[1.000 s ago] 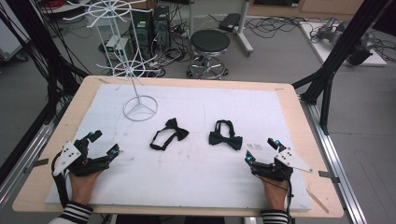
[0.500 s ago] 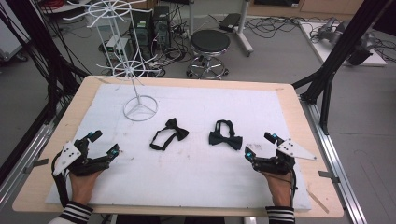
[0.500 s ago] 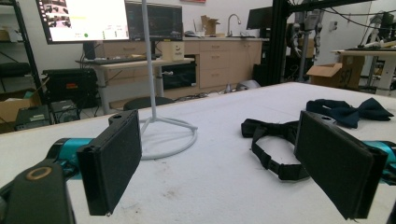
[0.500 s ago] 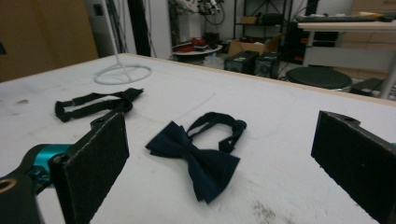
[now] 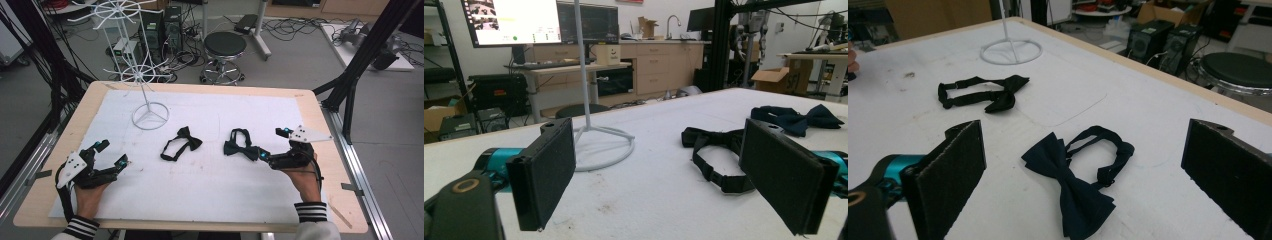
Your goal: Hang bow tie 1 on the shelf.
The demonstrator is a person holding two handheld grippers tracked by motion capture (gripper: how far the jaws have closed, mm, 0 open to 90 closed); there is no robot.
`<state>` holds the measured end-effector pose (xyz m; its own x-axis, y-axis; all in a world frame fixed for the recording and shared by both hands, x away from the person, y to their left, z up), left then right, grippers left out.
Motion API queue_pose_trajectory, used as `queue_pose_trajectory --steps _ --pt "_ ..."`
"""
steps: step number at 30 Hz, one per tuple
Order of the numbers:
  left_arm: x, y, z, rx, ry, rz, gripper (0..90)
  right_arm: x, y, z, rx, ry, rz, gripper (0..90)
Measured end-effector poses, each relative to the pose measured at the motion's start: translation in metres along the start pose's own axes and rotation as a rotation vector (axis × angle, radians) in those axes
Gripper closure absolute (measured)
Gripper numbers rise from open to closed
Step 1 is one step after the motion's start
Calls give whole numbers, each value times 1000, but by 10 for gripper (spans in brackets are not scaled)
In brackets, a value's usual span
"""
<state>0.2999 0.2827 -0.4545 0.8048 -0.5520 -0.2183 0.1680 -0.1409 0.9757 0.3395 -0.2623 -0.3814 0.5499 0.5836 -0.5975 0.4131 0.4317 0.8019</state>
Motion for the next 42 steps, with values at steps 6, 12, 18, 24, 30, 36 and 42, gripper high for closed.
queue_pose_trajectory --steps 6,12,18,24,30,36,42 --pt "0 0 0 -7 -1 4 155 11 13 12 -23 8 -88 33" --pt "0 0 0 -3 1 1 155 22 20 18 -53 22 -176 33" --pt "0 0 0 -2 1 0 155 38 20 25 -73 45 -272 49" --pt "0 0 0 -3 2 -1 154 54 15 31 -79 77 -353 49" --pt "0 0 0 -3 2 0 154 70 6 32 -101 106 -466 145" --pt "1 0 0 -4 2 -1 154 79 1 33 -108 119 -527 178" --pt "1 0 0 -4 3 -1 153 85 -4 32 -112 150 -588 247"
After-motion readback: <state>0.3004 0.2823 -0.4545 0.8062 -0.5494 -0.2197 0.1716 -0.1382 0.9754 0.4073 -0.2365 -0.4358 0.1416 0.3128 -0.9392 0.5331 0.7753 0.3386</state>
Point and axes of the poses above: each handheld gripper's, and its own axes: x roughly forward along the jaws, y roughly out of its top, z roughly to its right, the point moved 3 cm from there along x, roughly forward along the jaws, and after that the axes turned 15 degrees about -z, right-handed, at the moved point
